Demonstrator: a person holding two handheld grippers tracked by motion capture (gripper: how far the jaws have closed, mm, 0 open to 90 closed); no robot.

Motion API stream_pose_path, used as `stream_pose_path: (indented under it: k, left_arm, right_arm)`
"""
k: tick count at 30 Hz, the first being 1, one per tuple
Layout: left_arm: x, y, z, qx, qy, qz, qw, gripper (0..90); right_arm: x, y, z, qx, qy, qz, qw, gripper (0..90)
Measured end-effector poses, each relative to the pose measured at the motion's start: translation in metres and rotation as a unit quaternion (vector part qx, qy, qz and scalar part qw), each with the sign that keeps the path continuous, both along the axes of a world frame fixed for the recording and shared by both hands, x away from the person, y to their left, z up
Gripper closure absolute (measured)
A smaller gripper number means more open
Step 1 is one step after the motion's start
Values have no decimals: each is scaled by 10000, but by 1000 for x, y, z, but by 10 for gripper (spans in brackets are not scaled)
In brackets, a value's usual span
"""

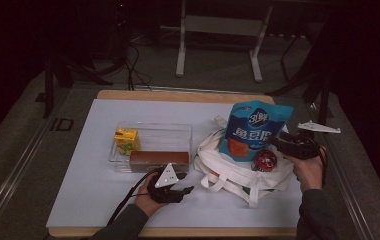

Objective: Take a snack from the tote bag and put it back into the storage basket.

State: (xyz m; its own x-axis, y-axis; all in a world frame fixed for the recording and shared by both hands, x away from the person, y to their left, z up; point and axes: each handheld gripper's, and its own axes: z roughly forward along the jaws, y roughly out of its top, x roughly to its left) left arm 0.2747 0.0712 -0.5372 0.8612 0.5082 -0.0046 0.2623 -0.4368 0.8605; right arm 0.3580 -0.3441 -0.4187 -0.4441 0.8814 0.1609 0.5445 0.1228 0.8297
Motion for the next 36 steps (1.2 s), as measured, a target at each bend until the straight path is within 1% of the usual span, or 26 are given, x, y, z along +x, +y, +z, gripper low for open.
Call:
stream_pose_path:
  k: [3,7,9,14,17,19,22,25,28,31,34,36]
  left_arm:
    - [0,0,0,-5,-14,-11,10000,466]
    - [0,0,0,-4,-18,-11,10000,466]
    - [0,0,0,0,-21,-13,10000,466]
    - [-1,-1,0,31,-49,-29,10000,467]
    - [-1,-1,0,24,-40,-24,10000,466]
    - [-1,-1,0,30,-47,-26,10000,467]
    - [-1,-1,0,30,-48,-25,10000,467]
    - [-1,-1,0,37,-52,-29,10000,467]
    - [-1,-1,0,42,-55,-28,10000,466]
    - [-1,-2,0,58,-59,-25,10000,467]
    - [-1,-2,0,68,-63,-32,10000,467]
    - [-1,-2,0,62,-60,-30,10000,467]
  right_arm:
    - [5,4,2,-19,17,46,10000,405]
    - [12,9,3,94,19,190,9998,414]
    - [14,10,3,97,27,187,9998,420]
    - [19,10,1,232,27,208,9995,423]
    - [22,11,-1,337,32,315,9989,426]
    - [24,14,-2,317,24,442,9985,428]
    - [24,19,-2,345,-23,590,9977,487]
    - [23,20,-2,362,-60,617,9974,562]
    - [23,18,-2,495,-45,711,9962,635]
    - [23,17,-3,636,-24,788,9949,727]
    - [23,18,-4,732,-13,819,9939,777]
    - [23,18,-4,739,-16,849,9936,802]
